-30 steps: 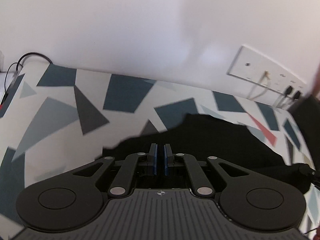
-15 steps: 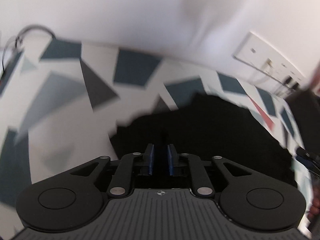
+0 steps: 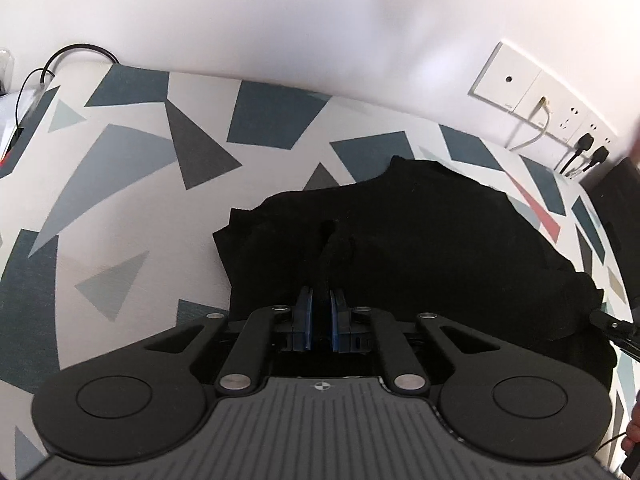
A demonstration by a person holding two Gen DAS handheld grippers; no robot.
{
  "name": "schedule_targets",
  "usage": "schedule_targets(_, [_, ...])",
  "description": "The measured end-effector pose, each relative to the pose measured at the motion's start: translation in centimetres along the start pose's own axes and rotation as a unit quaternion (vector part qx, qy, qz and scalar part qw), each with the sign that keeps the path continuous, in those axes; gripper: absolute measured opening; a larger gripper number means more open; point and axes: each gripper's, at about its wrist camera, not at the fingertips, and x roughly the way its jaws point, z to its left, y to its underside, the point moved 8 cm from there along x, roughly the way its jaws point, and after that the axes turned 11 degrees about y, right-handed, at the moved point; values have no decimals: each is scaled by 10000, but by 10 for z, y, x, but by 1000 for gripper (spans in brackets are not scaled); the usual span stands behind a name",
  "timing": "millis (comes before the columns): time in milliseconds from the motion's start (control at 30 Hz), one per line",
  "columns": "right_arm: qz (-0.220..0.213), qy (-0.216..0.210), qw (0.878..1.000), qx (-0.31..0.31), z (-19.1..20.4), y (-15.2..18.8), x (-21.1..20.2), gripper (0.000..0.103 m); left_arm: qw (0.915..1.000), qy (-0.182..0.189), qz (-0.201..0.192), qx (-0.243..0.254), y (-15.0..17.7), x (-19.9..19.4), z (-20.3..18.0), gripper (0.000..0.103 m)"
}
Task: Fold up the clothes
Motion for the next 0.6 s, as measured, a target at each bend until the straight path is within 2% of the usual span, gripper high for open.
schedule_targets(67, [-51,48,10000,-48,1,-1,1,28,10000,21,26,-35,1,-1,0,9])
schedule_targets(167, [-89,107,9999,90,-2,-5,7,36,10000,37,70,-55,2,-1,-1,9])
schedule_targets(267, [-43,66,9998,191,-2,-8,12,36,9999,76,152,13,2,-1,-4,9])
schedule_targets(333, [-85,77,9999,40,1,-11,12,36,9993,54,257,247,3,0,-9,13])
schedule_targets(400, [-135,98,9997,-205,5,-13,12,36,9968,-73,314,726,6,-1,-17,15])
schedule_targets(433, [-132,90,9994,-320,6,-12,12,34,9947,-99,338,962,7,-1,-21,15])
schedule_targets(500, [-121,77,9984,-546,8,-11,12,20,9911,-34,410,1264,12,-1,-30,15])
schedule_targets(600, [-96,-58,9980,-618,11,-9,8,10,9880,-19,411,1489,15,-5,-38,12])
